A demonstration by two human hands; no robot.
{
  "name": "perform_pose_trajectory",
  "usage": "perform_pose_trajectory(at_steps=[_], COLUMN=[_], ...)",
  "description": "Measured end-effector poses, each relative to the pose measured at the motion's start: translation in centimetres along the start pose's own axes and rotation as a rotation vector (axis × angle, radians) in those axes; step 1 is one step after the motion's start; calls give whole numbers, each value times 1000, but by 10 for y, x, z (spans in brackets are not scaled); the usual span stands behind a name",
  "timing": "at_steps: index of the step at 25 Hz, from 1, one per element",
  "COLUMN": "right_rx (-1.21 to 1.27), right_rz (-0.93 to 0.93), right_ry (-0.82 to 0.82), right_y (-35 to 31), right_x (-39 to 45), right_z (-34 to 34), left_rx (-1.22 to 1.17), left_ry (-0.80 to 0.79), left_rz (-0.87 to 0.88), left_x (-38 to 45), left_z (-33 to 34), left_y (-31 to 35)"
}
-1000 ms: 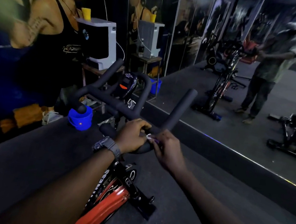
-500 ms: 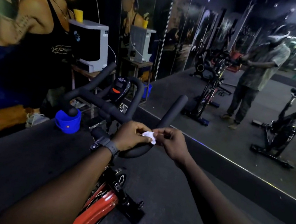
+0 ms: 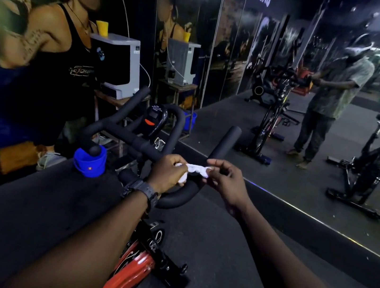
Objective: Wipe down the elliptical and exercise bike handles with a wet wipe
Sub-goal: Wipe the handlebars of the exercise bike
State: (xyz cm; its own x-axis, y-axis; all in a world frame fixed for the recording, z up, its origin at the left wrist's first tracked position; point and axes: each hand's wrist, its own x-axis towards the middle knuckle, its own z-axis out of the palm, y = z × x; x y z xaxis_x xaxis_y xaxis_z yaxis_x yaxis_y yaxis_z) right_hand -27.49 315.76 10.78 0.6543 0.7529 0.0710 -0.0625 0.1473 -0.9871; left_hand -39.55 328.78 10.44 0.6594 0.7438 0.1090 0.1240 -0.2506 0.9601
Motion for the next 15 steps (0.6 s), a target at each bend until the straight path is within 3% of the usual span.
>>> perform_pose_trajectory(at_steps=[5, 9, 13, 15], right_rx=[65, -307, -322, -313], right_rz=[33, -86, -9, -9], right_ry=[167, 468, 150, 135], right_y=[-10, -1, 5, 3], right_x=[11, 12, 6, 9], right_z=[9, 10, 26, 26], left_rx=[-92, -199, -115, -187], left_ry=[-164, -72, -43, -105], left_rz=[18, -43, -2, -34], left_x=[-4, -1, -2, -5], left_z=[9, 10, 9, 6], left_y=[8, 11, 10, 10])
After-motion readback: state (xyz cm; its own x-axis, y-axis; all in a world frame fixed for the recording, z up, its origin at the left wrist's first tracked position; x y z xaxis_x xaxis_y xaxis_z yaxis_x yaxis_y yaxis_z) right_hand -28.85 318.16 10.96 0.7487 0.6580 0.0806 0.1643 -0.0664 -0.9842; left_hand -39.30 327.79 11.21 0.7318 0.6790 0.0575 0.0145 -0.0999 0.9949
